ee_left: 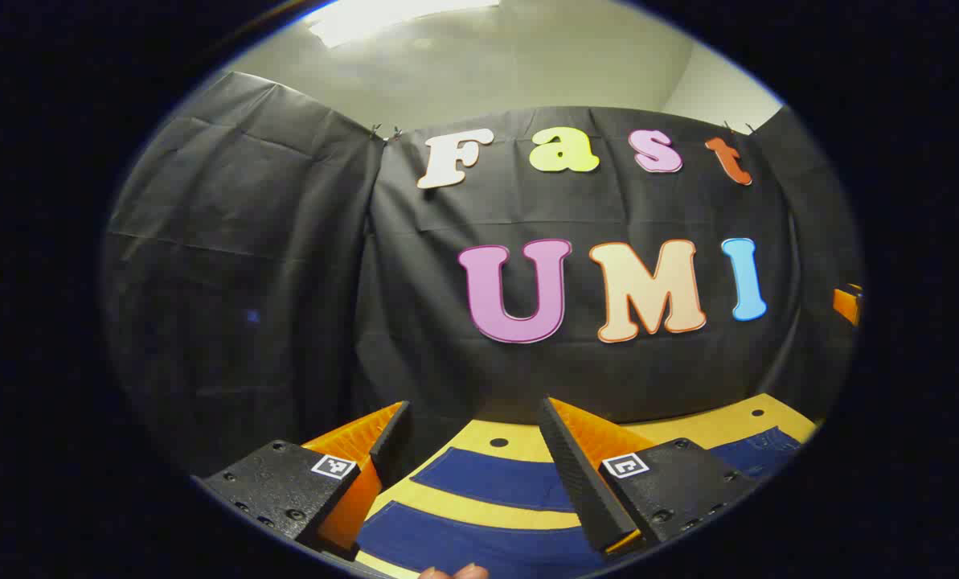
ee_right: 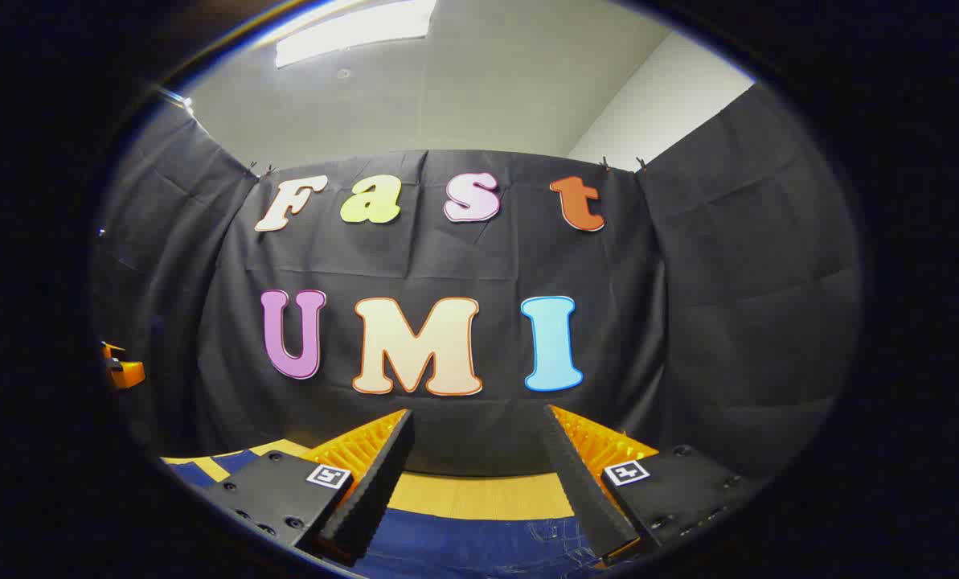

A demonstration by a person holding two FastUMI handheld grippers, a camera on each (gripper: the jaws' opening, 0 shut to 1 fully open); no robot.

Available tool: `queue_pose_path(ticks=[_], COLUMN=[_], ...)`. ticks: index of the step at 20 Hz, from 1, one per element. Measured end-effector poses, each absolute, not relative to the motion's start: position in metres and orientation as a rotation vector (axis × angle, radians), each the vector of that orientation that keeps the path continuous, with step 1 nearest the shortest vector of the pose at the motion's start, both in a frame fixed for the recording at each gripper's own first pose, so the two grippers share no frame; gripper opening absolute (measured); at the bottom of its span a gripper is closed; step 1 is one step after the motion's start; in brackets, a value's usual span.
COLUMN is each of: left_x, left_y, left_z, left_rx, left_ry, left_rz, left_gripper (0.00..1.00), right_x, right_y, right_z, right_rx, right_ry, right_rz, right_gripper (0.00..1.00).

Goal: Grasp the waist and the cuffs of the jeans and fold them to make the two legs overlap; first hold the waist and fold one-third of the jeans toward the cuffs, then hold the cuffs and fold the remaining one-third in the same direction to finish folding.

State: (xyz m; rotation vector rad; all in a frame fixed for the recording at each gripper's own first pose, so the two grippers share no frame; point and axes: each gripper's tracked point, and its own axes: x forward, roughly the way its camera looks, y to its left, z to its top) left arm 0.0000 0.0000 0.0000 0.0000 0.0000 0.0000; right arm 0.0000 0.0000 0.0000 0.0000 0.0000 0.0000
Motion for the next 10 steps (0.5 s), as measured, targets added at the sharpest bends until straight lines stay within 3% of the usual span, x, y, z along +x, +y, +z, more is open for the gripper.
queue_pose_path(ticks=[4, 10], left_x=[-0.015, -0.029], left_y=[0.024, 0.030], left_z=[-0.046, -0.135], left_rx=[0.257, 0.720], left_ry=[0.107, 0.284], left_rz=[-0.030, -0.222], left_gripper=[0.95, 0.95], right_x=[0.006, 0.005], right_y=[0.006, 0.007], right_z=[-0.009, -0.015], right_rx=[-0.011, -0.028], right_ry=[0.037, 0.055], right_rz=[0.021, 0.010], right_gripper=[0.98, 0.96])
